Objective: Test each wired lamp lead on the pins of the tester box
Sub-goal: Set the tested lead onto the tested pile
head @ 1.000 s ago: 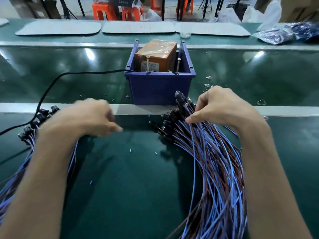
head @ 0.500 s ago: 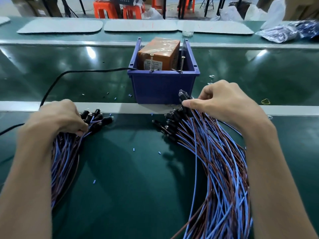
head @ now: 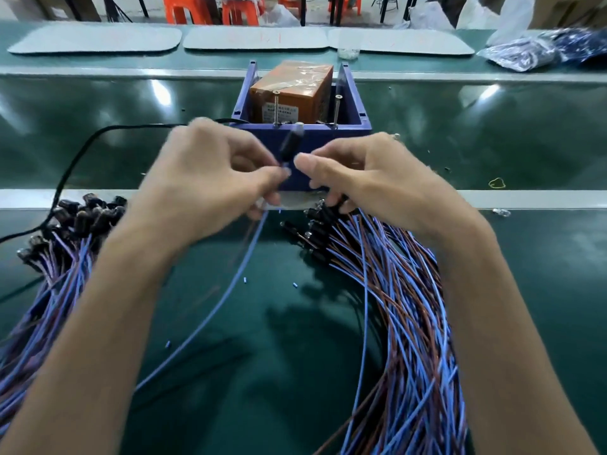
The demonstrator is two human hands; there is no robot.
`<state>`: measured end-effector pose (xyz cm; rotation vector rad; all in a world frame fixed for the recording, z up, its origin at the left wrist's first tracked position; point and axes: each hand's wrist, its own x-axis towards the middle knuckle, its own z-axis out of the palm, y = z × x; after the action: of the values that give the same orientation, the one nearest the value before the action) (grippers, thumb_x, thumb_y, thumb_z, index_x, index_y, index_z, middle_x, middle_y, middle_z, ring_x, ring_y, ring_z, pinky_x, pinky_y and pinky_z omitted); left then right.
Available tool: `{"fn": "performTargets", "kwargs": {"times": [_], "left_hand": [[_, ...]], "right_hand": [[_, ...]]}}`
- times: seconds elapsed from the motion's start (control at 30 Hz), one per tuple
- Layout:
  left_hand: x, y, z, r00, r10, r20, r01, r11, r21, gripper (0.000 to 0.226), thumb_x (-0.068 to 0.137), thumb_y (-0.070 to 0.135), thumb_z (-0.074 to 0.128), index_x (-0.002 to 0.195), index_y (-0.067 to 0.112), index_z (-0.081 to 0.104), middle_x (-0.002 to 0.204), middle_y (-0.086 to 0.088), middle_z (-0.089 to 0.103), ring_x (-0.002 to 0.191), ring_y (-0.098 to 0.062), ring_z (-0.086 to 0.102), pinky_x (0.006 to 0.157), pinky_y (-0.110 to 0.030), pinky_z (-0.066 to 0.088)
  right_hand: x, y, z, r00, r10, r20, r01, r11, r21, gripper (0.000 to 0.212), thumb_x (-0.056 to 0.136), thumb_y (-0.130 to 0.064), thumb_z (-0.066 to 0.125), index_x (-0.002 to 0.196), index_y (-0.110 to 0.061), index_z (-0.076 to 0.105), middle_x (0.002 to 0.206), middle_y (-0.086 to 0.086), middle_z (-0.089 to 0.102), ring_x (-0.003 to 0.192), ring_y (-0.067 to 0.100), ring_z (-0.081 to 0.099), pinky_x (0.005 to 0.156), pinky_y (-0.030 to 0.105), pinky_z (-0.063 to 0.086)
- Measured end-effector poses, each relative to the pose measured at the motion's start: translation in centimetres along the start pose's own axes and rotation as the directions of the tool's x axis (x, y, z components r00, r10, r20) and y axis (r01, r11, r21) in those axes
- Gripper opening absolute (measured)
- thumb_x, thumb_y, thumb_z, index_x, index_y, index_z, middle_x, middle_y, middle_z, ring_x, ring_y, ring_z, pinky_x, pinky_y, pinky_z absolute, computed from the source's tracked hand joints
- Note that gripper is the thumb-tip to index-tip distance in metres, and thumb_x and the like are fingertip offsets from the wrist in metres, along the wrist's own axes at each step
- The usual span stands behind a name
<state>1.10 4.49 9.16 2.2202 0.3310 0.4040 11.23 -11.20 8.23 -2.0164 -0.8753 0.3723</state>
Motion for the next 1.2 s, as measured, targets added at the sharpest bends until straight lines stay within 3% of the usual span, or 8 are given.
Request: {"fn": "performTargets", "kwargs": {"times": [0.23,0.37,0.43,0.57,0.63,0.8,0.97,1.2], "left_hand": [[-0.4,1.6,3.0,0.995,-0.08,-0.067,0.065,0.977,-0.202,0.012,0.085,0.01,0.065,0.078,0.015,0.056,0.069,0.0,0.074,0.057,-0.018,0.071,0.069,-0.036,0.059],[-0.9,2.9,4.2,0.93,-0.183,0.319,0.309,0.86,-0.407,0.027,0.094,0.029,0.056,0.075,0.012,0.064,0.074,-0.002,0.075,0.062,-0.016,0.072,0.069,-0.025,0.059],[-0.7,2.9,5.1,0.839,-0.253,0.481,0.503,0.699,-0.508,0.039,0.098,0.034,0.04,0.089,0.01,0.069,0.089,-0.005,0.076,0.081,-0.018,0.074,0.081,-0.027,0.055],[-0.5,2.6,5.6,0.738,-0.337,0.585,0.627,0.023,-0.778,0.045,0.096,0.027,0.031,0.114,-0.006,0.057,0.107,-0.018,0.07,0.098,-0.026,0.066,0.071,-0.026,0.055],[-0.4,2.5,5.7,0.742,-0.407,0.533,0.564,-0.053,-0.824,0.043,0.099,0.025,0.03,0.111,-0.006,0.058,0.099,-0.013,0.07,0.091,-0.021,0.064,0.06,-0.022,0.053],[-0.1,1.8,5.1,0.756,-0.582,0.3,0.373,0.005,-0.928,0.027,0.103,0.021,0.03,0.114,0.012,0.053,0.091,0.003,0.069,0.071,-0.008,0.059,0.05,-0.015,0.046],[0.8,0.7,4.6,0.765,-0.644,0.017,0.234,0.253,-0.939,0.027,0.102,0.026,0.041,0.123,0.021,0.059,0.077,0.014,0.067,0.056,0.002,0.054,0.052,-0.015,0.04],[0.4,0.5,4.2,0.968,-0.245,0.055,0.219,0.719,-0.659,0.007,0.088,0.017,0.065,0.088,0.015,0.072,0.065,0.007,0.07,0.052,0.0,0.059,0.053,-0.009,0.046]], "right_hand": [[0.8,0.4,1.2,0.993,-0.016,-0.117,0.044,0.968,0.247,0.035,0.092,-0.032,0.062,0.072,-0.005,0.069,0.062,0.009,0.062,0.058,0.012,0.055,0.06,0.029,0.048],[1.0,0.2,1.1,0.935,0.043,-0.351,0.061,0.958,0.279,0.037,0.093,-0.035,0.06,0.061,-0.017,0.063,0.061,-0.002,0.067,0.055,0.01,0.059,0.059,0.028,0.046],[0.9,0.0,0.9,0.914,0.064,-0.401,0.061,0.954,0.292,0.039,0.096,-0.037,0.055,0.061,-0.02,0.059,0.07,-0.002,0.071,0.063,0.013,0.061,0.066,0.034,0.051],[0.5,-0.9,0.3,0.904,0.152,-0.4,0.076,0.863,0.5,0.033,0.101,-0.032,0.045,0.073,-0.016,0.05,0.064,-0.001,0.062,0.059,0.012,0.059,0.072,0.04,0.057],[0.2,-1.1,-0.1,0.892,0.175,-0.416,0.099,0.824,0.558,0.034,0.102,-0.031,0.042,0.072,-0.016,0.045,0.056,-0.003,0.048,0.051,0.009,0.047,0.062,0.033,0.055],[0.0,-1.1,-0.8,0.894,0.21,-0.396,0.065,0.813,0.578,0.037,0.102,-0.032,0.044,0.069,-0.016,0.045,0.058,-0.003,0.038,0.046,0.006,0.03,0.046,0.02,0.03],[0.0,-0.1,-1.0,0.897,0.197,-0.396,-0.037,0.926,0.377,0.02,0.089,-0.021,0.066,0.079,-0.004,0.068,0.039,-0.019,0.046,0.039,-0.004,0.044,0.048,0.012,0.033],[0.1,0.4,-0.7,0.929,0.175,-0.327,-0.059,0.941,0.334,0.029,0.09,-0.036,0.064,0.073,-0.014,0.075,0.036,-0.017,0.043,0.037,-0.003,0.044,0.043,0.012,0.029]]}}
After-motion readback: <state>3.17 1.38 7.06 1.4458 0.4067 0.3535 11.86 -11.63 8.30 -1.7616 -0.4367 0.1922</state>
